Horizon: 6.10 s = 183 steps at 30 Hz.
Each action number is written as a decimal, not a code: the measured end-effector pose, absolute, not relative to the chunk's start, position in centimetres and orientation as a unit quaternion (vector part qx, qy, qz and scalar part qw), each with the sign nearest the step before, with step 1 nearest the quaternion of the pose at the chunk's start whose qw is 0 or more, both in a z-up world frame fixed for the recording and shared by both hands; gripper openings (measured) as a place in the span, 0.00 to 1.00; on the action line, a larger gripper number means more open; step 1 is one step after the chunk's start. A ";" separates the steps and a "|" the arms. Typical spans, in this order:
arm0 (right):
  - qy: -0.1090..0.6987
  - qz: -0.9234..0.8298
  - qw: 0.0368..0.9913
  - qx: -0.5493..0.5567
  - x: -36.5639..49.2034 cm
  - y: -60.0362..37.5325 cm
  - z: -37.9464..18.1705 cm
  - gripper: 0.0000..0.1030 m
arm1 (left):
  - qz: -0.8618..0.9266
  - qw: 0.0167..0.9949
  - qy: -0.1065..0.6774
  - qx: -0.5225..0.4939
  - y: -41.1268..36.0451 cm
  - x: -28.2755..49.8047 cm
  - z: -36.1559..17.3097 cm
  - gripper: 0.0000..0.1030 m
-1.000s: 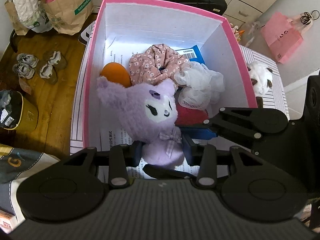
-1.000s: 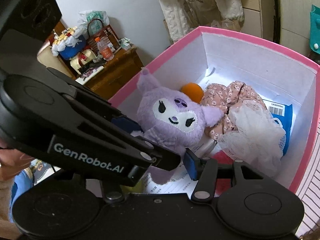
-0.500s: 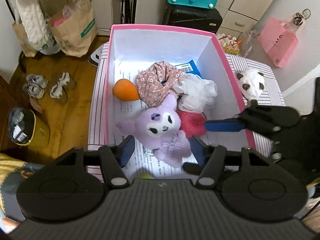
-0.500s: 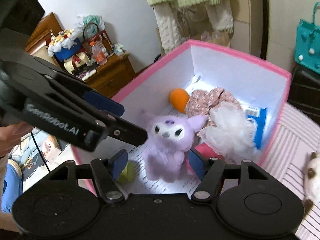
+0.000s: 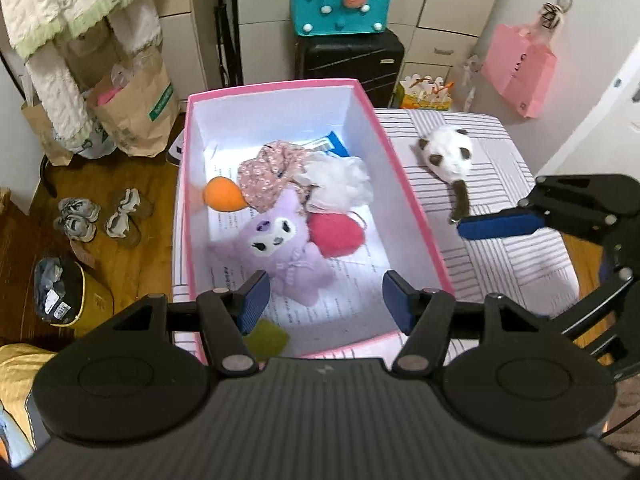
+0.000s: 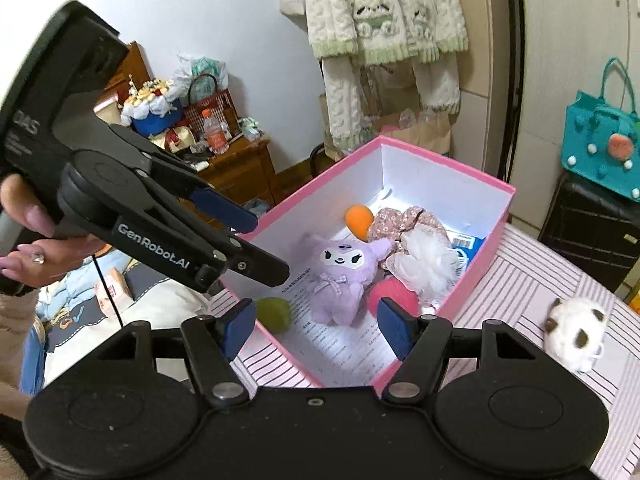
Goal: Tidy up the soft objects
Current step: 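Move the left tool back to the white-and-brown plush on the table, then close the left tool on the white-and-brown plush toy, then lift and carry the white-and-brown plush over the pink box with the left tool, then lower the plush into the box and open the left tool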
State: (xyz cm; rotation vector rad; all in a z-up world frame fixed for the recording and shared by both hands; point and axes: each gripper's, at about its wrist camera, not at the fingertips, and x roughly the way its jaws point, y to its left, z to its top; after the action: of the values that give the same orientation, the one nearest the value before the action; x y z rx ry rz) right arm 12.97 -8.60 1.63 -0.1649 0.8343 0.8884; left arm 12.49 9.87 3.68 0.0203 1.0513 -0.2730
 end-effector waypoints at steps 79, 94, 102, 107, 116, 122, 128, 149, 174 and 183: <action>0.281 0.315 0.900 -0.112 26.4 -24.6 -14.2 0.83 | -0.216 0.855 0.471 0.023 -11.9 30.2 -8.6 0.67; 0.291 0.319 0.897 -0.094 26.3 -24.0 -14.3 0.63 | -0.214 0.836 0.505 -0.009 -11.2 30.4 -8.6 0.60; 0.307 0.319 0.894 -0.063 23.9 -23.7 -12.3 0.63 | -0.239 0.825 0.512 -0.028 -9.4 27.3 -6.2 0.61; 0.314 0.318 0.892 -0.063 21.2 -23.1 -10.0 0.63 | -0.262 0.820 0.508 -0.045 -7.5 24.5 -4.6 0.60; 0.338 0.327 0.879 -0.074 16.5 -20.9 -7.0 0.64 | -0.279 0.818 0.503 -0.021 -5.1 18.6 -2.4 0.60; 0.355 0.346 0.867 -0.058 13.6 -19.7 -5.6 0.64 | -0.273 0.824 0.497 -0.004 -3.7 14.6 -0.7 0.60; 0.362 0.367 0.855 -0.051 10.6 -18.5 -4.0 0.64 | -0.264 0.838 0.478 0.017 -2.5 10.7 1.1 0.60; 0.274 0.427 0.859 -0.068 10.5 -12.7 2.9 0.64 | -0.218 0.913 0.345 -0.003 6.0 8.8 7.4 0.60; 0.297 0.458 0.830 -0.113 25.6 -1.4 -3.8 0.65 | -0.129 0.915 0.381 -0.033 14.4 23.0 -1.4 0.60; 0.325 0.418 0.830 -0.177 25.6 -0.5 -5.5 0.71 | -0.134 0.895 0.425 -0.023 13.8 24.9 -4.5 0.54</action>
State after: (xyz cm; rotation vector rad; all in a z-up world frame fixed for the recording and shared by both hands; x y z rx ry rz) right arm 25.58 -0.46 -5.50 -0.3749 0.6894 0.8858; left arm 24.87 13.80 -4.53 -0.0468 0.8806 -0.2779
